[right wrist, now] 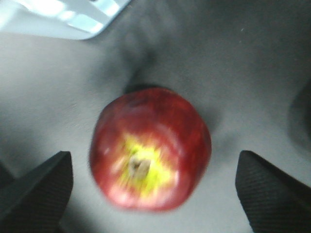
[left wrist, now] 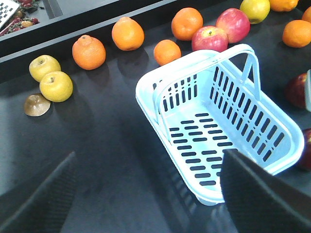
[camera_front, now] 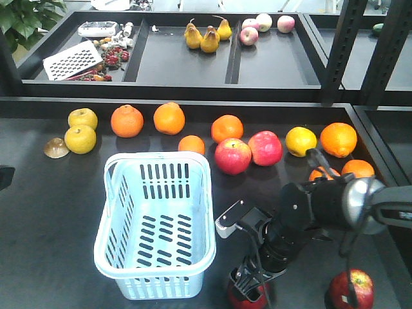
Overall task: Pick three apples into basket with both arms
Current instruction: 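Reach the right gripper down and grasp the nearest red apple, then carry the red apple into the basket and release it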
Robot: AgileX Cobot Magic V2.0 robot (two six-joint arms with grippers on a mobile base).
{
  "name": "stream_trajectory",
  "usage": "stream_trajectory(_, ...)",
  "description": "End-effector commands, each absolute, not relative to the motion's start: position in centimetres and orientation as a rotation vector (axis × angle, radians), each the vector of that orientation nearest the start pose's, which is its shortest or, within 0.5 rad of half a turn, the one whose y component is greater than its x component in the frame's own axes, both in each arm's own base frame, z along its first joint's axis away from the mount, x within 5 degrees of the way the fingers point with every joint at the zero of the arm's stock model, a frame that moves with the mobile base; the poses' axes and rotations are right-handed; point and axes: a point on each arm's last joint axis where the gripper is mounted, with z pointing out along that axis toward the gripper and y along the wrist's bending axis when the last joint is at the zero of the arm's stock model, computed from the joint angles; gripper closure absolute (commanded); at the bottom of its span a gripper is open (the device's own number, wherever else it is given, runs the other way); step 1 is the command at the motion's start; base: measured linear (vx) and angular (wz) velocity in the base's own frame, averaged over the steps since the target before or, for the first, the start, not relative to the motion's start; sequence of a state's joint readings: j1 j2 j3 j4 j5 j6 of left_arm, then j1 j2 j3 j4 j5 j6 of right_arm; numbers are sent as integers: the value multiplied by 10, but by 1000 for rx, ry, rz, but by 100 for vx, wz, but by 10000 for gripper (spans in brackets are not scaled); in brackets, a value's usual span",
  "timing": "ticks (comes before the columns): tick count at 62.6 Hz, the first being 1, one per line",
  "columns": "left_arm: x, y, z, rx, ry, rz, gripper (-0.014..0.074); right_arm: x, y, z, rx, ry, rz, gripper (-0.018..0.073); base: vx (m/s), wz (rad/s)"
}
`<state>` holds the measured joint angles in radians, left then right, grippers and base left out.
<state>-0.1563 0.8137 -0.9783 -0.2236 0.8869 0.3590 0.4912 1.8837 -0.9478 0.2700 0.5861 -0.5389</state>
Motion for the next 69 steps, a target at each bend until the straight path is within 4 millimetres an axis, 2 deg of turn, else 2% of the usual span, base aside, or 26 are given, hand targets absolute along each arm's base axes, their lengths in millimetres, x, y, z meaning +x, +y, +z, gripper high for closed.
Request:
stream_trajectory(1,141,-38,399,461,2045,-166,31,285,166,126,-1170,2679,233,-75,0,0)
stream_trajectory(13,141,-38,399,461,2045,-166,31,287,167,109,-1171,2703,223,-65,0,0)
stream_trajectory(21,141,-38,399,461,2045,-166,31,287,167,103,-1170,2716,221,-24,0,0)
stream_trajectory(36,141,-38,399,461,2045,-166,31,283,166,102,-1195,2759,235,238,0,0)
stream_trajectory(43,141,-38,399,461,2045,-166,31,280,164,105,-1217,2778,237,325,0,0)
stream_trajectory(52,141,-38,399,461,2045,-166,31,276,163,121,-1237,2773,250,340,0,0)
stream_trajectory(69,141,-38,399,461,2045,-166,31,263,152,176,-1243,2713,187,328,0,0)
